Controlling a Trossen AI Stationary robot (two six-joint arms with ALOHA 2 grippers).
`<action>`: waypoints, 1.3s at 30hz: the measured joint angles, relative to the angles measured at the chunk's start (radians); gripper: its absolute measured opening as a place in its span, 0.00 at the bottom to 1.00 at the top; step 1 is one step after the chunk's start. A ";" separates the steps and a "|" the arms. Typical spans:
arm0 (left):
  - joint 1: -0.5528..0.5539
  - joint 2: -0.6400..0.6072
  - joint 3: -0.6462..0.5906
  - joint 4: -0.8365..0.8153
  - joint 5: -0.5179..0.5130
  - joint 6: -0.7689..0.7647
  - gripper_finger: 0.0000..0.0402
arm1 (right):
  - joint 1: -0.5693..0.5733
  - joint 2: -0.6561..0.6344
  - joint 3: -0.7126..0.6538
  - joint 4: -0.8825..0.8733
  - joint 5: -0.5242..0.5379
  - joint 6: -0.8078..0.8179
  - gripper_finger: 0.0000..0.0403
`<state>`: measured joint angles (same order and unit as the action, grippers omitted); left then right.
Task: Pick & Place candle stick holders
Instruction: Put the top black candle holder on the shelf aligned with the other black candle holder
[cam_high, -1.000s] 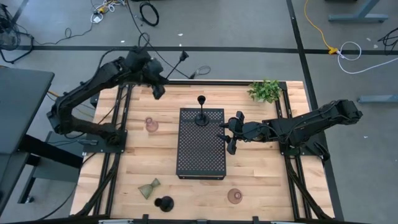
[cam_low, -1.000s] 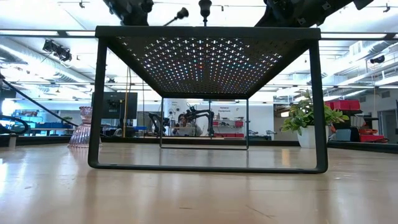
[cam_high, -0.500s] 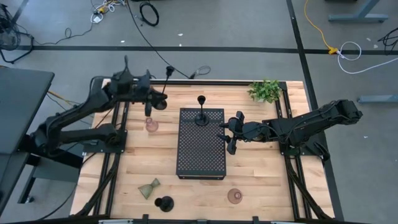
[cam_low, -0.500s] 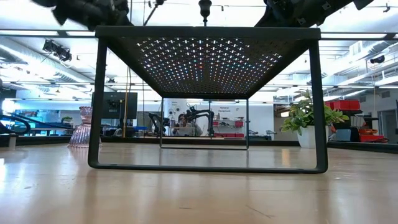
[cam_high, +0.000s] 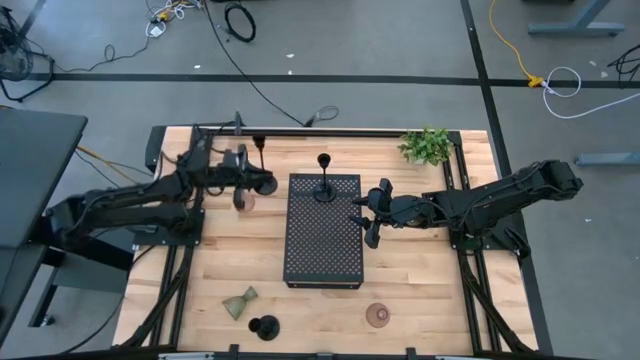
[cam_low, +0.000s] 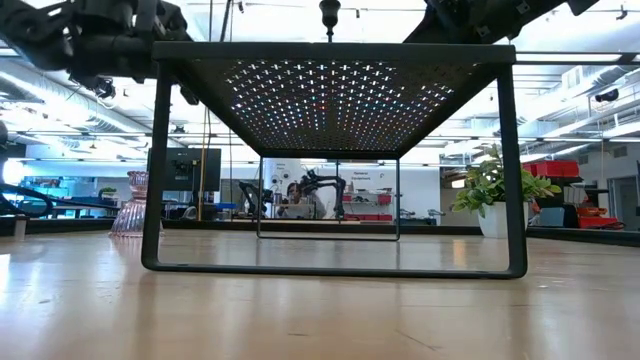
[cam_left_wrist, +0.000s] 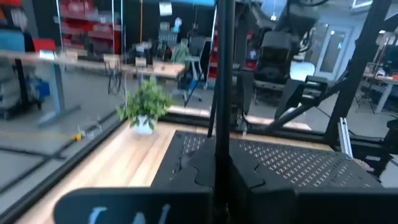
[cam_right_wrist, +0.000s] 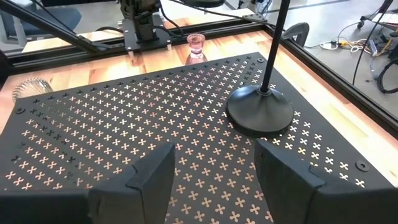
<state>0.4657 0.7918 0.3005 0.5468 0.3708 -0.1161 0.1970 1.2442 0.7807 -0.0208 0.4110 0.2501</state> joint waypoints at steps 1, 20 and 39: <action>-0.016 0.000 -0.017 0.031 -0.015 0.001 0.03 | 0.000 0.000 0.000 0.000 0.000 0.000 0.55; -0.157 0.137 -0.079 0.233 -0.194 0.079 0.03 | 0.000 0.000 0.000 0.040 -0.008 -0.023 0.55; -0.182 0.486 -0.077 0.662 -0.191 0.086 0.03 | 0.000 0.000 0.000 0.041 -0.008 -0.024 0.55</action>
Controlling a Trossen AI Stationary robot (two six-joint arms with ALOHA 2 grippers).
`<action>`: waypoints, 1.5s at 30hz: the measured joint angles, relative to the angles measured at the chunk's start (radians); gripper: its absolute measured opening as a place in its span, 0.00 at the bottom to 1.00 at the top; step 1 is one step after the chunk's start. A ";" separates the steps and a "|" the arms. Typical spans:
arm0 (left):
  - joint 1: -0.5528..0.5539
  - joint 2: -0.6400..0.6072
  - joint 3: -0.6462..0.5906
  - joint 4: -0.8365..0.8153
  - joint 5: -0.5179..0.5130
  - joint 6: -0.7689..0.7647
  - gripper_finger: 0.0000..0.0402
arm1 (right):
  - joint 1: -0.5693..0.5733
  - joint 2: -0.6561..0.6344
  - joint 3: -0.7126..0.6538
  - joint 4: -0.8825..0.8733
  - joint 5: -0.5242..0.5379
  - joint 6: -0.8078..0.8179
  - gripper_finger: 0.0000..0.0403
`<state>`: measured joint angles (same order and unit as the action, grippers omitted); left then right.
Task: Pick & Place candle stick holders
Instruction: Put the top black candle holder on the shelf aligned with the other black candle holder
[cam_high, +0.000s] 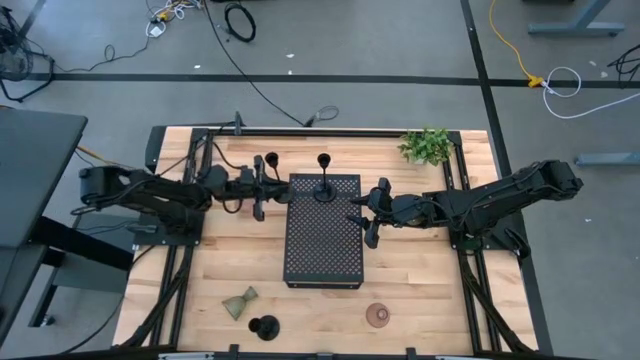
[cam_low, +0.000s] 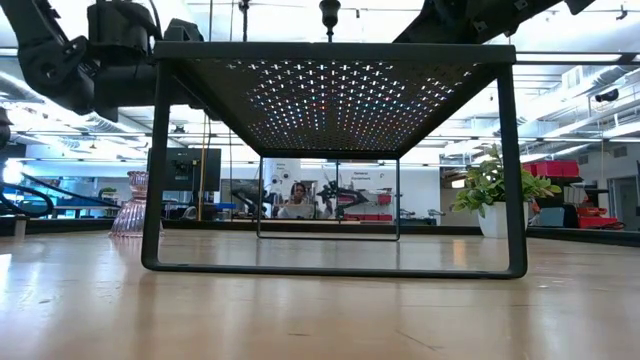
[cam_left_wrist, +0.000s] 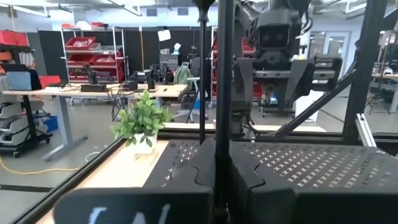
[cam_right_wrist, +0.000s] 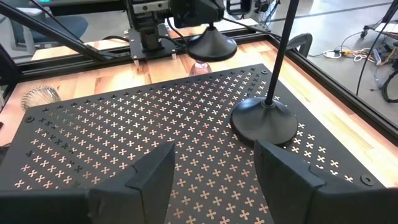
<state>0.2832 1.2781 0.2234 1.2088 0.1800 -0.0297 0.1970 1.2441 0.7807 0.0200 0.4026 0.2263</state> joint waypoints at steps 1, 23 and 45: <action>0.000 0.015 0.000 0.017 0.000 0.000 0.03 | 0.000 0.000 0.000 0.000 0.000 -0.002 0.55; -0.020 0.229 0.157 0.064 0.024 0.068 0.03 | 0.001 0.000 0.000 0.001 -0.002 -0.008 0.55; -0.016 0.229 0.156 0.019 -0.011 0.094 0.03 | 0.001 0.000 0.000 0.003 0.001 -0.022 0.55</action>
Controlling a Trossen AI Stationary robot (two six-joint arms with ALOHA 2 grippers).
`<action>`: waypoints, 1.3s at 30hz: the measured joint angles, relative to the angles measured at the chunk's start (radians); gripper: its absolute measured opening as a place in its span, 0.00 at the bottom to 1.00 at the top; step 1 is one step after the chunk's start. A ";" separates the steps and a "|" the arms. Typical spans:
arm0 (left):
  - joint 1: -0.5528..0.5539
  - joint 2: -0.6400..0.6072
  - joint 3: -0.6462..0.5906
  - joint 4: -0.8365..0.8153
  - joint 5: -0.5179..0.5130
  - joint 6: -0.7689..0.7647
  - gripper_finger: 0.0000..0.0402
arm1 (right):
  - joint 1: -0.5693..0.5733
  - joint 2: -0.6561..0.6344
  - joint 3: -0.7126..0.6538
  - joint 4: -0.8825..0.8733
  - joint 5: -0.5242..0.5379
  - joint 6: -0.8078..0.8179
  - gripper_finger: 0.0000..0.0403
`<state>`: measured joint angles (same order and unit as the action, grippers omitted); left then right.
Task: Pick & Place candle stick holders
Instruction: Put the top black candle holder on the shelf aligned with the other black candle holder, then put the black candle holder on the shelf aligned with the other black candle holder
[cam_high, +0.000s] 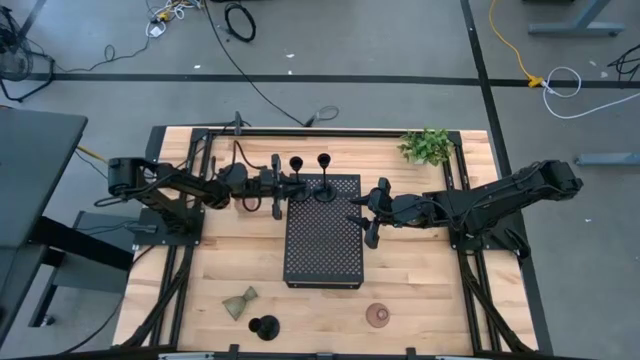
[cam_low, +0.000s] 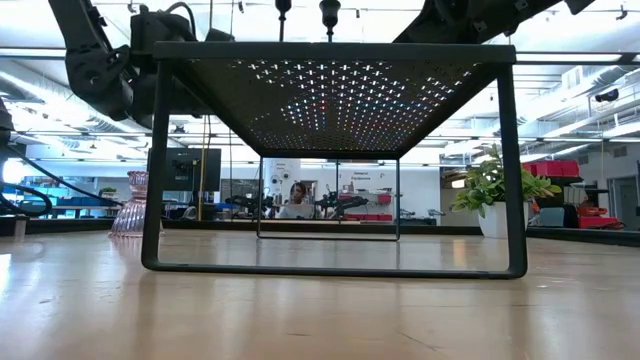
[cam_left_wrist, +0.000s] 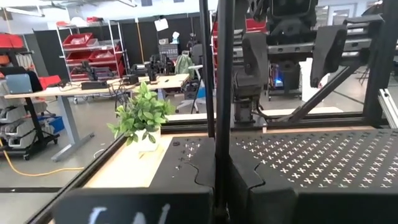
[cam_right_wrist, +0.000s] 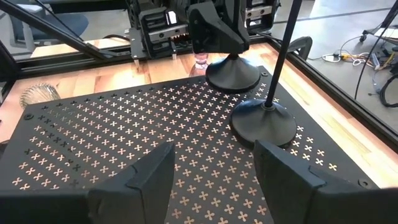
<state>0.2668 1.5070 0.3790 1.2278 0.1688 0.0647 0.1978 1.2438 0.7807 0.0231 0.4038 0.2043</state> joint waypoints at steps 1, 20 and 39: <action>0.000 0.000 0.000 0.002 0.000 0.000 0.03 | 0.000 0.000 0.000 0.000 0.000 0.000 0.55; 0.029 0.084 0.042 0.006 0.031 -0.023 0.04 | 0.000 0.000 0.000 0.000 -0.002 -0.003 0.55; 0.028 0.069 0.040 -0.005 0.019 -0.034 0.41 | 0.000 0.000 0.000 -0.001 -0.002 -0.003 0.55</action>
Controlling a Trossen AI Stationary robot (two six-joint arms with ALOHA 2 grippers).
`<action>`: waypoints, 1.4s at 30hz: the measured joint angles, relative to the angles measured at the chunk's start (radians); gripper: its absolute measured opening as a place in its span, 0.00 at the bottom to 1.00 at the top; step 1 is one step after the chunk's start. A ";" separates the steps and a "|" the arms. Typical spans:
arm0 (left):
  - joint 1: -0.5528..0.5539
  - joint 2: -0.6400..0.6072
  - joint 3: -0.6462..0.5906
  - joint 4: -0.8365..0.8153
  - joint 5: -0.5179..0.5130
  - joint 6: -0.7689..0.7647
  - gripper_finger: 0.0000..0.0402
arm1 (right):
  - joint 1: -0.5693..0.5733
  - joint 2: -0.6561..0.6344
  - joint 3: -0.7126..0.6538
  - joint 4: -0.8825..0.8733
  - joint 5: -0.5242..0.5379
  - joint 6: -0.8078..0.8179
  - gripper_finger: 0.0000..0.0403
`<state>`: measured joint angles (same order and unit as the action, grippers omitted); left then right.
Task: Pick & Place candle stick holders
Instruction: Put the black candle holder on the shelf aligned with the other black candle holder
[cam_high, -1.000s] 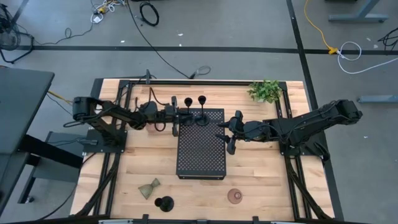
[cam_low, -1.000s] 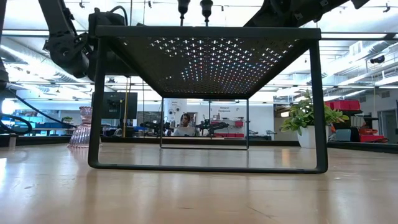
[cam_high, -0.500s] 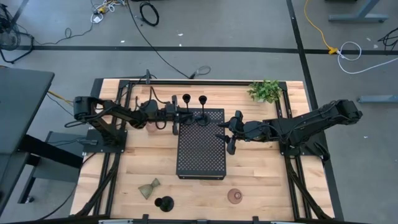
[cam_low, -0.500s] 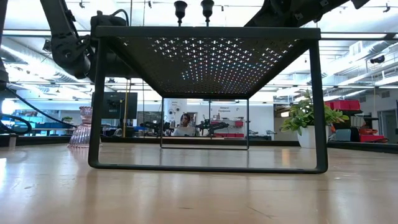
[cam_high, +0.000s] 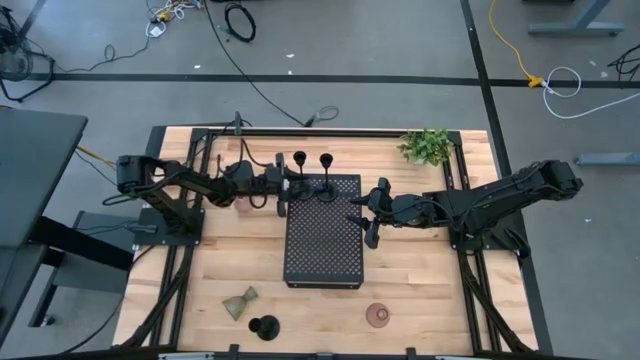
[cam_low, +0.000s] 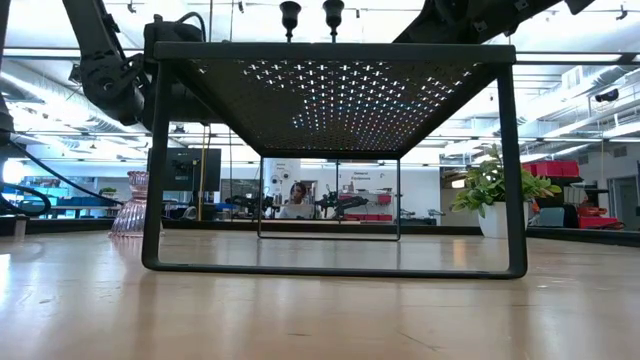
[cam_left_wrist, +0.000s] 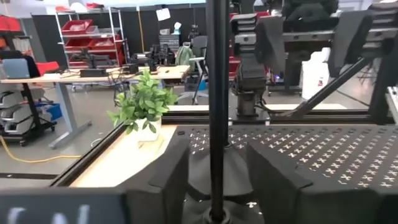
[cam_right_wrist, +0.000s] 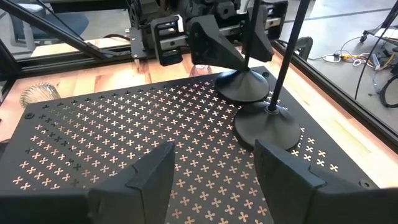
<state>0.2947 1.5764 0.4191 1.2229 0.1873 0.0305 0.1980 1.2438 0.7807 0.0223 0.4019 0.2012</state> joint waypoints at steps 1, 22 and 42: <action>0.000 0.000 0.000 0.003 0.000 0.000 0.44 | 0.000 0.000 0.000 0.000 0.000 0.000 0.55; -0.001 -0.341 0.000 -0.407 0.005 0.008 0.69 | 0.000 0.000 0.000 -0.002 0.001 0.013 0.55; -0.039 -0.940 0.000 -1.116 0.525 -0.083 0.69 | 0.000 0.000 0.000 0.002 0.001 0.059 0.55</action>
<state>0.2556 0.6364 0.4191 0.1066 0.7126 -0.0529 0.1982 1.2438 0.7807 0.0247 0.4026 0.2605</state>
